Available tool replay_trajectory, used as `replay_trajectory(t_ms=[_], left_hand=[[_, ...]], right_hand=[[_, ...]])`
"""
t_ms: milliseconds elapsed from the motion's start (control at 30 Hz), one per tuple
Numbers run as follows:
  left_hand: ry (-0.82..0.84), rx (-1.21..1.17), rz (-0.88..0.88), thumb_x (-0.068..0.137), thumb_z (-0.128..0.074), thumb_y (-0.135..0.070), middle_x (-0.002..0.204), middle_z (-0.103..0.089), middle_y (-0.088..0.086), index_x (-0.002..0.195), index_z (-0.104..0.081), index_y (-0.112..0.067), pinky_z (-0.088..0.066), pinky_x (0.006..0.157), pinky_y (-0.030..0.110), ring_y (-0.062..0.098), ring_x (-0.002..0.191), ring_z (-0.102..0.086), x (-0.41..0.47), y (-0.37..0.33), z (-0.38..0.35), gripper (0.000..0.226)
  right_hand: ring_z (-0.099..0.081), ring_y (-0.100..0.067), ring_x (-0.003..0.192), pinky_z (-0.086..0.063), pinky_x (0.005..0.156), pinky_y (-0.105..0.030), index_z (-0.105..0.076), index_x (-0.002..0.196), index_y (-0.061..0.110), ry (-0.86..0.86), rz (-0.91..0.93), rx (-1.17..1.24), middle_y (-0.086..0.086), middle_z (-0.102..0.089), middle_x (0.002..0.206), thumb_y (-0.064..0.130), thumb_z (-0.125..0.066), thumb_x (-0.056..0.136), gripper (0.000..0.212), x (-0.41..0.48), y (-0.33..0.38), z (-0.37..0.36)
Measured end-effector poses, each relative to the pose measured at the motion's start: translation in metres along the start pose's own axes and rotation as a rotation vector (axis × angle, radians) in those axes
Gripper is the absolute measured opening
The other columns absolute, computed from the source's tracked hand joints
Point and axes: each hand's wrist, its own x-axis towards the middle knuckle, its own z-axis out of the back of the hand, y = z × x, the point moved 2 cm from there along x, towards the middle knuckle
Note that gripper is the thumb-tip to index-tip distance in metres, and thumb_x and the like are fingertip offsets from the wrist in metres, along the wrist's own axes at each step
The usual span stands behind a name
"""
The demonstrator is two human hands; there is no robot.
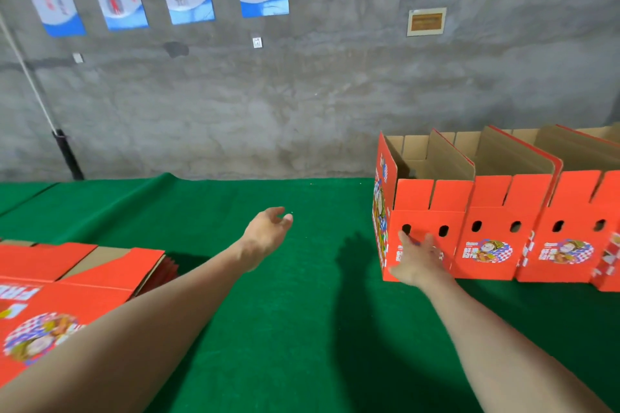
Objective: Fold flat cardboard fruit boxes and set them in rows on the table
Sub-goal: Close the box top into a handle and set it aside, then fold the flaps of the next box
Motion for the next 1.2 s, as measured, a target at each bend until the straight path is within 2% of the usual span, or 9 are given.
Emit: replay_trajectory(t_ms=[133, 267, 433, 600, 700, 767, 833, 900, 1200], left_hand=[[0.049, 0.056, -0.073, 0.097, -0.051, -0.025, 0.141, -0.048, 0.009, 0.14, -0.042, -0.008, -0.036, 0.104, 0.025, 0.019, 0.124, -0.051, -0.044, 0.025, 0.015, 0.048], [0.018, 0.445, -0.114, 0.094, -0.054, -0.033, 0.148, -0.039, 0.006, 0.143, -0.037, -0.012, -0.026, 0.109, 0.022, 0.017, 0.135, -0.038, -0.1, 0.1, 0.067, 0.056], [-0.371, 0.759, 0.15, 0.091, -0.054, -0.04, 0.151, -0.033, 0.009, 0.142, -0.039, -0.012, -0.023, 0.112, 0.047, 0.026, 0.14, -0.03, -0.146, 0.196, 0.201, 0.06], [-0.223, 0.877, 0.375, 0.094, -0.033, -0.058, 0.16, -0.004, -0.001, 0.15, -0.014, -0.024, -0.018, 0.116, 0.043, 0.022, 0.147, -0.005, -0.19, 0.254, 0.232, 0.068], [-0.266, 0.848, 0.242, 0.092, -0.029, -0.064, 0.159, -0.007, -0.009, 0.15, -0.014, -0.03, -0.017, 0.114, 0.037, 0.016, 0.146, -0.008, -0.223, 0.244, 0.191, 0.069], [-0.236, 0.803, 0.149, 0.088, -0.032, -0.068, 0.156, -0.013, -0.014, 0.148, -0.019, -0.035, -0.018, 0.112, 0.037, 0.015, 0.144, -0.014, -0.246, 0.227, 0.168, 0.07], [-0.188, 0.781, 0.052, 0.081, -0.033, -0.069, 0.15, -0.022, -0.018, 0.143, -0.028, -0.041, -0.021, 0.11, 0.034, 0.012, 0.139, -0.02, -0.264, 0.215, 0.155, 0.069], [-0.157, 0.713, -0.02, 0.078, -0.041, -0.064, 0.145, -0.029, -0.015, 0.139, -0.035, -0.039, -0.023, 0.109, 0.028, 0.011, 0.135, -0.027, -0.277, 0.21, 0.153, 0.066], [-0.173, 0.491, -0.282, 0.084, -0.051, -0.043, 0.138, -0.044, -0.007, 0.127, -0.056, -0.023, -0.026, 0.106, 0.021, 0.011, 0.128, -0.039, -0.304, 0.18, 0.177, 0.048]], right_hand=[[-0.045, -0.024, 0.127, -0.029, 0.107, -0.024, -0.044, 0.137, 0.01, -0.195, 0.527, 0.288, -0.009, -0.045, 0.141, 0.023, -0.055, 0.093, 0.047, -0.072, 0.051, -0.018], [-0.036, -0.011, 0.132, -0.018, 0.108, -0.014, -0.042, 0.139, 0.022, -0.018, 0.795, 0.15, 0.007, -0.042, 0.143, 0.033, -0.049, 0.095, 0.045, -0.135, 0.072, -0.056], [-0.043, -0.01, 0.129, -0.028, 0.107, -0.02, -0.047, 0.135, 0.022, 0.11, 0.669, 0.123, 0.007, -0.049, 0.139, 0.031, -0.05, 0.096, 0.04, -0.166, 0.09, -0.063], [-0.05, -0.014, 0.125, -0.035, 0.106, -0.022, -0.053, 0.131, 0.015, 0.199, 0.493, 0.189, 0.0, -0.055, 0.135, 0.026, -0.054, 0.095, 0.038, -0.194, 0.134, -0.077], [-0.06, -0.013, 0.088, -0.043, 0.078, -0.024, -0.063, 0.092, 0.014, 0.321, 0.384, 0.308, -0.003, -0.066, 0.096, 0.022, -0.054, 0.093, 0.013, -0.223, 0.167, -0.104], [-0.037, -0.01, 0.056, -0.03, 0.054, -0.028, -0.039, 0.062, 0.021, 0.364, 0.307, 0.38, 0.003, -0.041, 0.062, 0.024, -0.051, 0.093, 0.033, -0.242, 0.184, -0.124], [-0.036, -0.009, 0.053, -0.028, 0.05, -0.02, -0.041, 0.065, 0.02, 0.499, 0.138, 0.648, 0.002, -0.04, 0.062, 0.026, -0.05, 0.095, 0.032, -0.261, 0.193, -0.141], [-0.056, -0.015, 0.061, -0.046, 0.056, -0.023, -0.061, 0.085, 0.01, 0.616, -0.046, 0.941, -0.007, -0.062, 0.075, 0.02, -0.053, 0.097, 0.018, -0.274, 0.2, -0.149], [-0.062, -0.031, 0.073, -0.051, 0.068, -0.043, -0.06, 0.105, 0.003, 0.424, -0.244, 1.447, -0.026, -0.066, 0.097, 0.005, -0.069, 0.085, 0.022, -0.305, 0.205, -0.112]])
